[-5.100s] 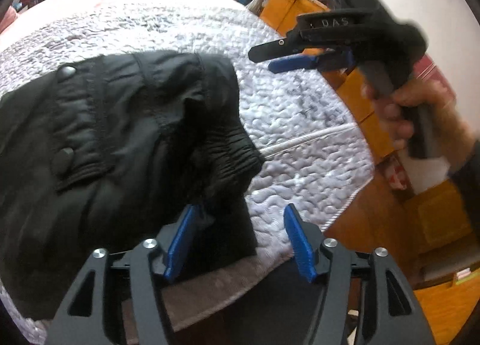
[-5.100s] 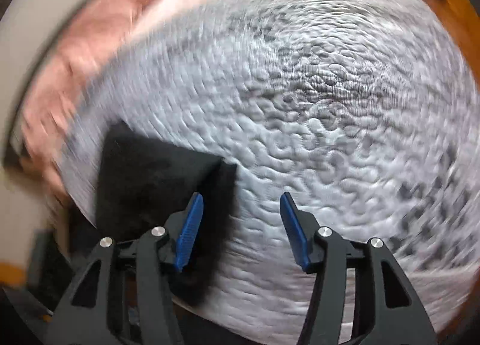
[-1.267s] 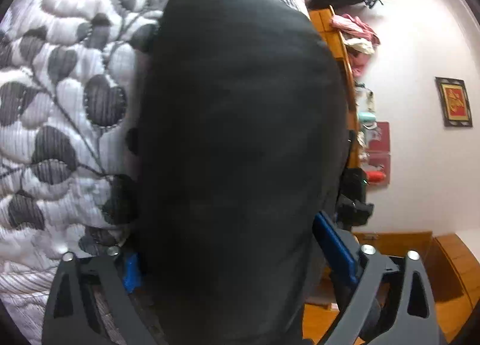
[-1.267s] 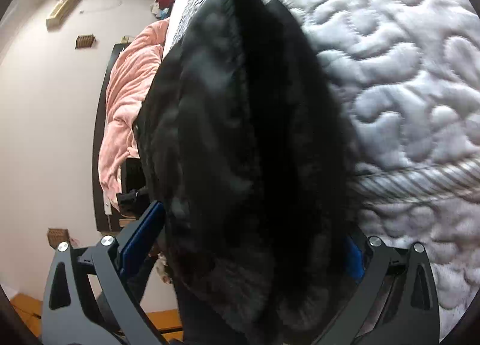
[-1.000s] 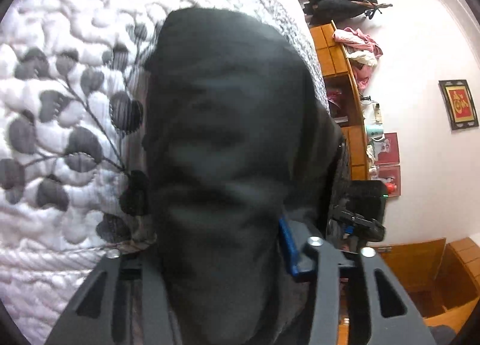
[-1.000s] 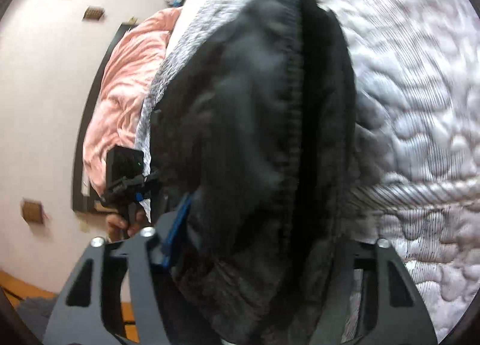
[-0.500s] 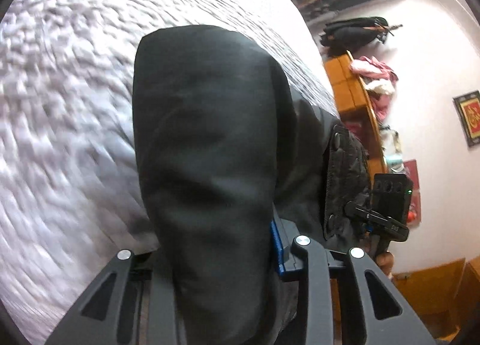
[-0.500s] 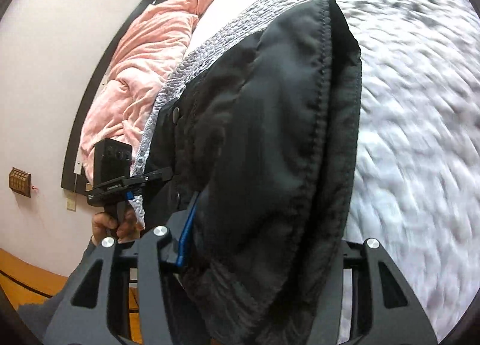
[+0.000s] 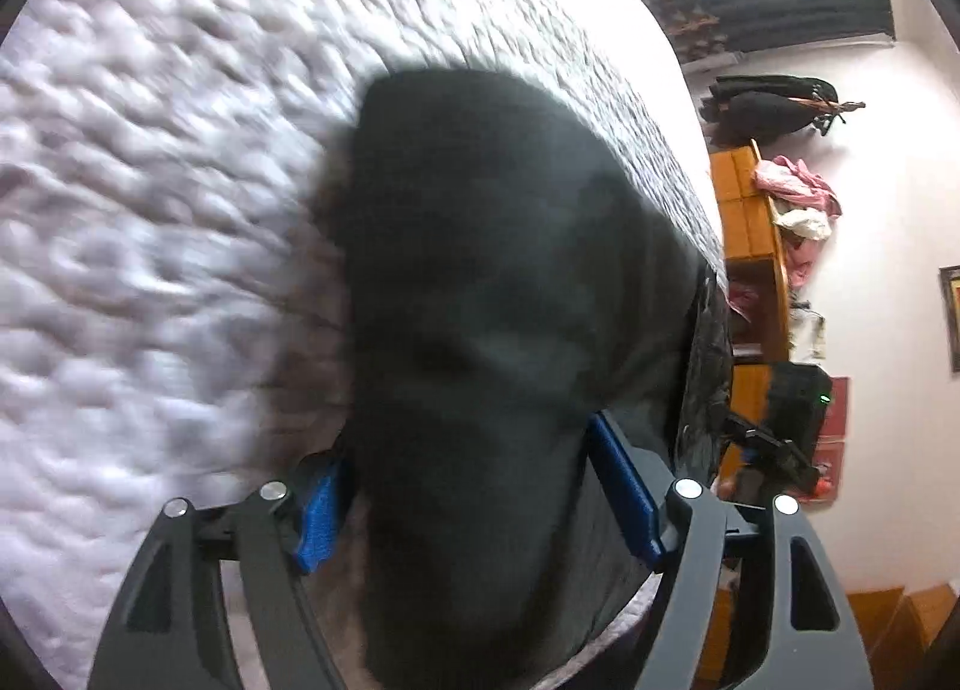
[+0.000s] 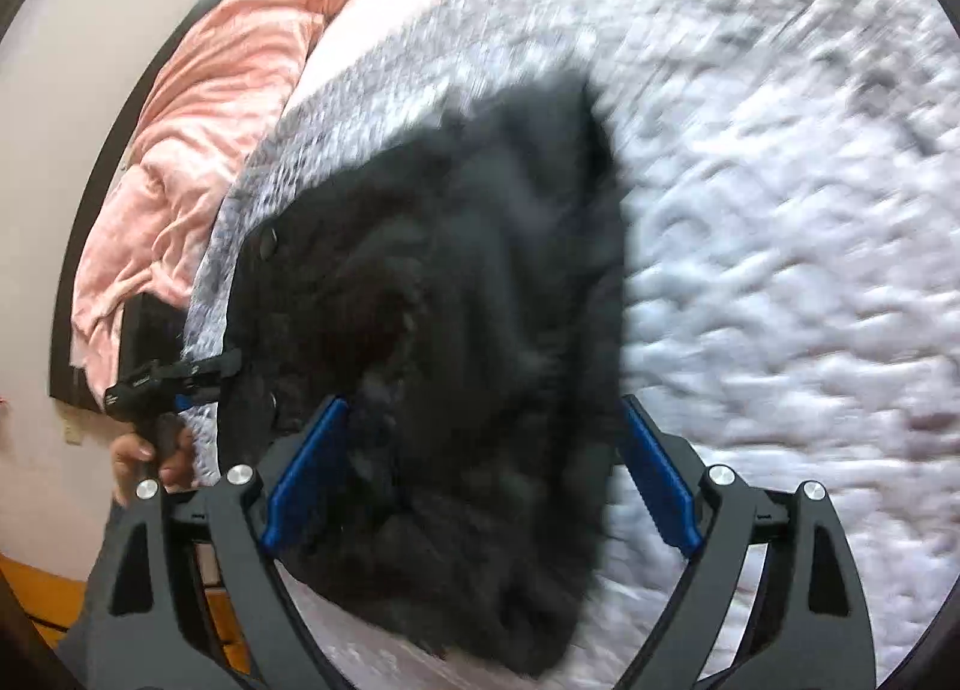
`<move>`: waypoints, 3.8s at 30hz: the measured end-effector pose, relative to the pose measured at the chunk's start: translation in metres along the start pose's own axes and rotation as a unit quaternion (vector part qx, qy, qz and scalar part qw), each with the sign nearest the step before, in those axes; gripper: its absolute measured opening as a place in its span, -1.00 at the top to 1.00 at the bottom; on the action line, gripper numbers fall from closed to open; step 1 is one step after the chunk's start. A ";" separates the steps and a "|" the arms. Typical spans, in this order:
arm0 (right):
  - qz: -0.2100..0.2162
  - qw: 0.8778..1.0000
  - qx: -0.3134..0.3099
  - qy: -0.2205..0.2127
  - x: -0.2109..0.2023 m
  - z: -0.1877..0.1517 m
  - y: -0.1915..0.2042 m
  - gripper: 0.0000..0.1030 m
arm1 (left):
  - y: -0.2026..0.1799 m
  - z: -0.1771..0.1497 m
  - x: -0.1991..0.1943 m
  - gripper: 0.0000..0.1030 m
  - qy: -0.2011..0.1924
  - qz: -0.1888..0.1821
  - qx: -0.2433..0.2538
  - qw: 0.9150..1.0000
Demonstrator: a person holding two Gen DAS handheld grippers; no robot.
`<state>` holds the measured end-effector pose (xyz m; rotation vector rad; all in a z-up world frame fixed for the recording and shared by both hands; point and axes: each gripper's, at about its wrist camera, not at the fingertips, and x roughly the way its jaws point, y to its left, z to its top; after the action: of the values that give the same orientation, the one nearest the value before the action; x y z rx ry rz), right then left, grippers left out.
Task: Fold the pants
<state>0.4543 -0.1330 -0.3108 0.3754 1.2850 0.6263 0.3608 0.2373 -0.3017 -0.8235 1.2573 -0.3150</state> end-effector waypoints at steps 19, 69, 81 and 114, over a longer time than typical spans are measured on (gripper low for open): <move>-0.013 0.998 0.051 -0.033 0.028 0.064 0.000 -0.63 | -0.041 0.059 0.012 -0.87 -0.075 0.163 0.033 0.983; -0.226 0.959 -0.037 -0.167 -0.149 -0.297 0.175 -0.94 | -0.161 -0.360 -0.146 -0.93 -0.275 0.260 0.190 0.906; -0.263 0.923 -0.103 -0.263 -0.252 -0.391 0.281 -0.94 | -0.226 -0.462 -0.216 -0.93 -0.282 0.283 0.198 0.895; -0.281 0.900 -0.132 -0.306 -0.275 -0.411 0.343 -0.94 | -0.241 -0.483 -0.262 -0.92 -0.322 0.258 0.197 0.889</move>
<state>-0.0592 -0.0705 -0.0037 -0.0435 0.6336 0.1508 -0.1147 0.0570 0.0170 -0.1812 0.7001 0.1364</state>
